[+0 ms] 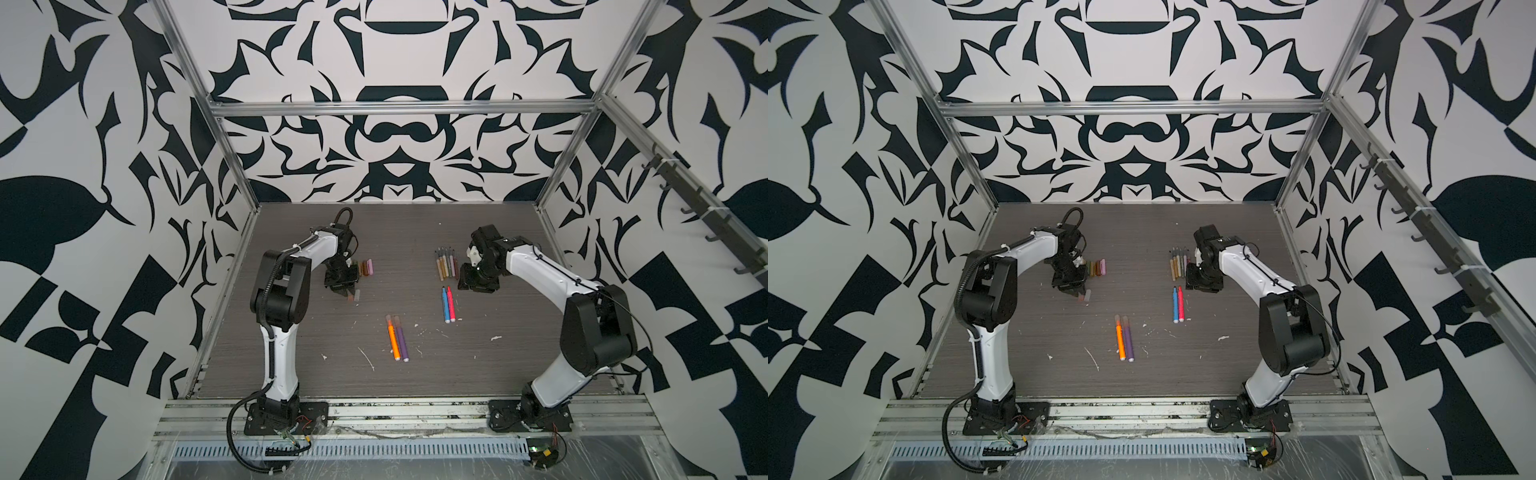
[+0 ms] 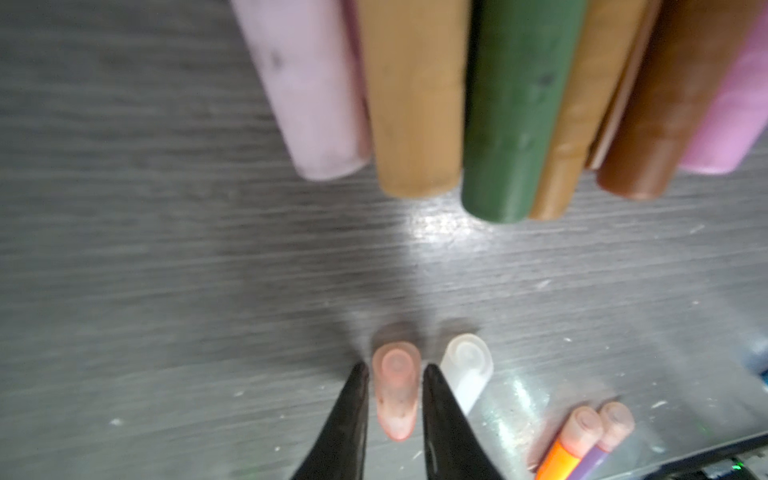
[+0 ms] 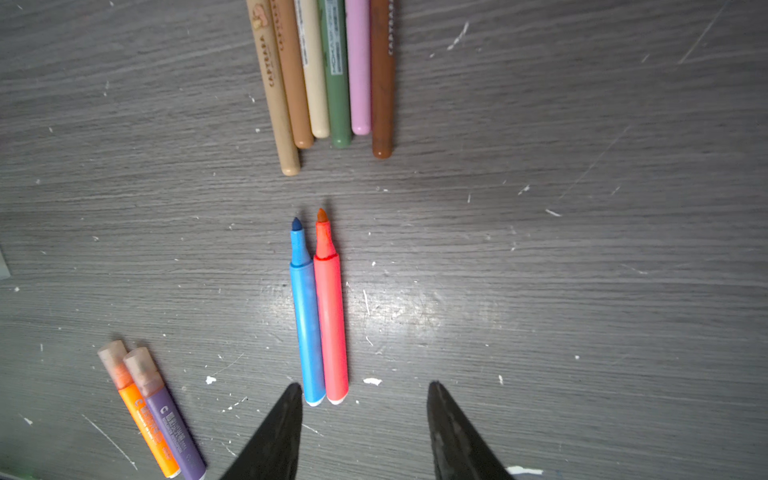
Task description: Open the pen caps
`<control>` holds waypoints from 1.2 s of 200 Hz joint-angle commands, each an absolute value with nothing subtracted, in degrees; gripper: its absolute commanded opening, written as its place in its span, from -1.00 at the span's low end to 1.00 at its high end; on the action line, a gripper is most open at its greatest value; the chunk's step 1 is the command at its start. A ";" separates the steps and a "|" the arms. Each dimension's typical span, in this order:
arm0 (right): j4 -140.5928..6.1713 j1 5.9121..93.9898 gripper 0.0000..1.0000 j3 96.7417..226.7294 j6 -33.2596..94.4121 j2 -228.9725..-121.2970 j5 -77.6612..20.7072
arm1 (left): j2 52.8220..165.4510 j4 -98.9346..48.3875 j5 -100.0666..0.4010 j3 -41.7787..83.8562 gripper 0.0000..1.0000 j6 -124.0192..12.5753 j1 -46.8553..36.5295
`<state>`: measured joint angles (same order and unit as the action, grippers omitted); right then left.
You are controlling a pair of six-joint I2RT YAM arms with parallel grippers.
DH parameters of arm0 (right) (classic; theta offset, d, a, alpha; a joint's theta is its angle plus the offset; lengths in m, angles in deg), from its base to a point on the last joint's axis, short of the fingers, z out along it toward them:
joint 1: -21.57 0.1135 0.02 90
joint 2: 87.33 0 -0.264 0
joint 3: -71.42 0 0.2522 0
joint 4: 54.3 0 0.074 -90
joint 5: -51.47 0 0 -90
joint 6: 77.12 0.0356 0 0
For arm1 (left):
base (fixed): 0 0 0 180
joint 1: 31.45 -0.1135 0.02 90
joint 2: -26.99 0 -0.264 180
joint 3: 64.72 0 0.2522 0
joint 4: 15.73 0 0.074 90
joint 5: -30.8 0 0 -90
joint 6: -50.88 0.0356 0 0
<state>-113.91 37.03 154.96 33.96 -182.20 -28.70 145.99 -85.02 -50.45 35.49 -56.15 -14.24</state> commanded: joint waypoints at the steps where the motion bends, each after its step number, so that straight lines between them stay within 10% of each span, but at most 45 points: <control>1: -113.80 36.93 0.02 155.12 34.46 -181.03 -28.54 | 146.88 -87.24 -50.85 36.79 -0.36 -56.15 -14.33; 137: -113.48 36.89 0.02 154.97 34.51 -180.96 -28.26 | 149.04 -92.09 -54.48 49.49 -0.23 -56.93 -16.00; 240: -113.80 36.83 0.02 154.53 34.51 -179.93 -28.85 | 160.69 -97.18 -53.51 67.30 -0.86 -57.07 -18.80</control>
<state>-113.21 37.03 154.48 33.98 -182.18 -28.66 158.74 -92.45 -54.06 64.63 -57.25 -18.92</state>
